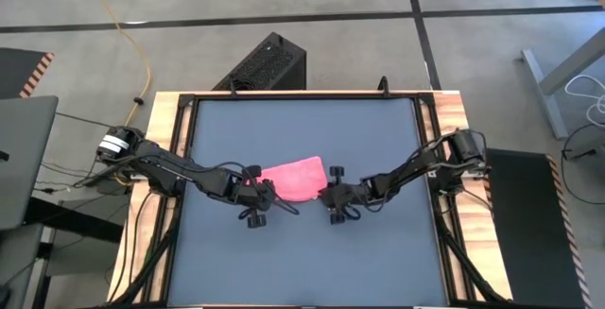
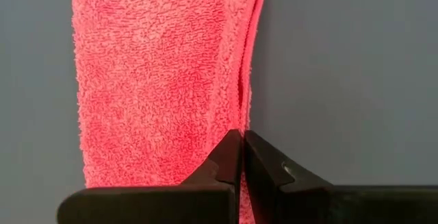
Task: Roll towel
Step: Fold the microfiber towel
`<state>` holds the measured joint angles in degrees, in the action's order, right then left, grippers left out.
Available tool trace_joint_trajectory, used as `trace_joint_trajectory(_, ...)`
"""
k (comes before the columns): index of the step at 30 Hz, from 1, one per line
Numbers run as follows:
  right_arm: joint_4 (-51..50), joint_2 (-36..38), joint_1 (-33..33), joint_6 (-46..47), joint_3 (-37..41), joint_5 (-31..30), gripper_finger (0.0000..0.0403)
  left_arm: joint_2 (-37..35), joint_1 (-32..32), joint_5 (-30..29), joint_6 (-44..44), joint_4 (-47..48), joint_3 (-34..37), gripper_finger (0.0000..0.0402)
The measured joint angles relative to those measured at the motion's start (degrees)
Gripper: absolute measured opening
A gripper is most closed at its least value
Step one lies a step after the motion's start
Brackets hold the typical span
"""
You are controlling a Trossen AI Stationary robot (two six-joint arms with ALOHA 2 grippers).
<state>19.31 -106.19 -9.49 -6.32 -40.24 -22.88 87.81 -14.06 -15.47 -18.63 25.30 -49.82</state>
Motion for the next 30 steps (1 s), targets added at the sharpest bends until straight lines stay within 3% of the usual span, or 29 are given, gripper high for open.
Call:
trace_joint_trajectory(2, -1.5, 1.4, -0.1, -2.0, 0.0, -0.8, 0.0024, 0.0, 0.0, 0.0, 0.0, 1.3, 0.0, 0.0000)
trace_joint_trajectory(10, -16.4, 11.2, 0.1, -2.3, 0.1, -4.5, 0.0014, -0.1, 0.2, 1.5, 0.9, 4.1, -0.2, 0.0000)
trace_joint_trajectory(15, -28.9, 14.3, -0.5, 1.5, 0.7, -2.3, 0.0013, -0.1, 0.0, 10.5, 1.3, 3.8, 0.1, 0.0001)
trace_joint_trajectory(20, -34.5, 15.0, -1.9, 5.7, 0.3, -1.8, 0.0013, -0.2, -0.6, 20.2, -0.1, 3.0, -0.1, 0.0001)
trace_joint_trajectory(22, -35.1, 15.0, -2.4, 6.7, 0.3, -1.7, 0.0014, 0.0, -1.2, 20.1, -0.2, 2.4, 0.1, 0.0001)
trace_joint_trajectory(25, -34.9, 15.0, -2.8, 7.8, 0.3, -1.9, 0.0020, 0.0, -2.7, 14.8, 1.6, -3.4, 0.1, 0.0000)
trace_joint_trajectory(30, -35.1, 15.1, -2.8, 8.7, 0.3, -1.6, 0.0054, 2.2, -5.0, 5.4, 14.0, -9.6, 0.4, 0.0007)
